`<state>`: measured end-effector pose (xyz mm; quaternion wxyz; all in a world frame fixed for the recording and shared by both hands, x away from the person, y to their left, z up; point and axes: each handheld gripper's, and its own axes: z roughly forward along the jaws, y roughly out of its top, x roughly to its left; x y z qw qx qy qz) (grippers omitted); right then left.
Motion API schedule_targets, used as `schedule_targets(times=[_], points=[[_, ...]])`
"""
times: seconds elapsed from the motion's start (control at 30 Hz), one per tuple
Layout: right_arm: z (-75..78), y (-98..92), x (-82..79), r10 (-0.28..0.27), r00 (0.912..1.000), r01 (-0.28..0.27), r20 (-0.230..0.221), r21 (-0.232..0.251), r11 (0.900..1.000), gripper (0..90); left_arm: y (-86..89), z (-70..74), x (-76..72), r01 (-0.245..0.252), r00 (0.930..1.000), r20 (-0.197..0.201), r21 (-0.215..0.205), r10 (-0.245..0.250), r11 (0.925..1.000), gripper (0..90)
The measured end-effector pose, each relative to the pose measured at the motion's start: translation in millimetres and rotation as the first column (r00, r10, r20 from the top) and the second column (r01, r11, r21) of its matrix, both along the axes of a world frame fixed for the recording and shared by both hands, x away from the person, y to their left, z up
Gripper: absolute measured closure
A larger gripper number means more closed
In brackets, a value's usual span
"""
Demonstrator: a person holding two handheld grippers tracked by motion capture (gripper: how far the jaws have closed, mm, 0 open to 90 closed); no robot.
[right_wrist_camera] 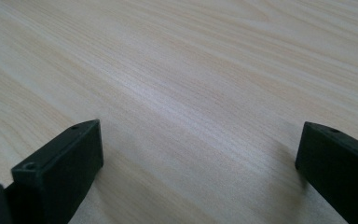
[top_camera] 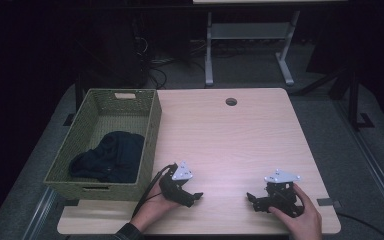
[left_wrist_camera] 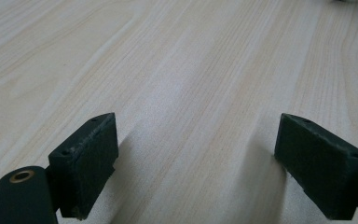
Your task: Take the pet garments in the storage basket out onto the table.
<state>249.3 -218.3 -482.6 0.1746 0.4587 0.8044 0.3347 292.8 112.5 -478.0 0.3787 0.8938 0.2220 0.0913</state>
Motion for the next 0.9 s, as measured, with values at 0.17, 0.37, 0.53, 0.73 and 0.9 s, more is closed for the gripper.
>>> schedule_targets(times=[0.17,0.37,0.53,0.73,0.9], points=[[0.0,0.1,0.2,0.001,1.0000,-0.001,0.000,0.000,1.000,0.4,-0.1,0.0,0.2,-0.004,1.0000,0.000,-0.002,0.004,1.0000,12.8],[-0.1,0.2,1.2,-0.001,1.0000,0.001,0.001,-0.001,1.000,0.4,-1.4,2.7,2.4,-0.023,0.9996,-0.017,0.016,0.024,0.9996,13.6],[-0.1,0.6,1.8,-0.006,1.0000,0.006,0.002,-0.001,1.000,0.4,0.7,3.9,4.4,-0.030,0.9991,-0.030,0.010,0.031,0.9995,13.8],[-0.1,1.0,3.0,-0.007,1.0000,0.007,0.001,0.000,1.000,0.4,-1.5,7.9,5.7,-0.037,0.9989,-0.029,0.007,0.037,0.9993,13.8],[0.0,1.4,2.6,-0.010,0.9999,0.010,-0.004,0.005,1.000,0.4,-0.4,11.7,5.0,-0.034,0.9991,-0.025,0.012,0.034,0.9993,13.8]])
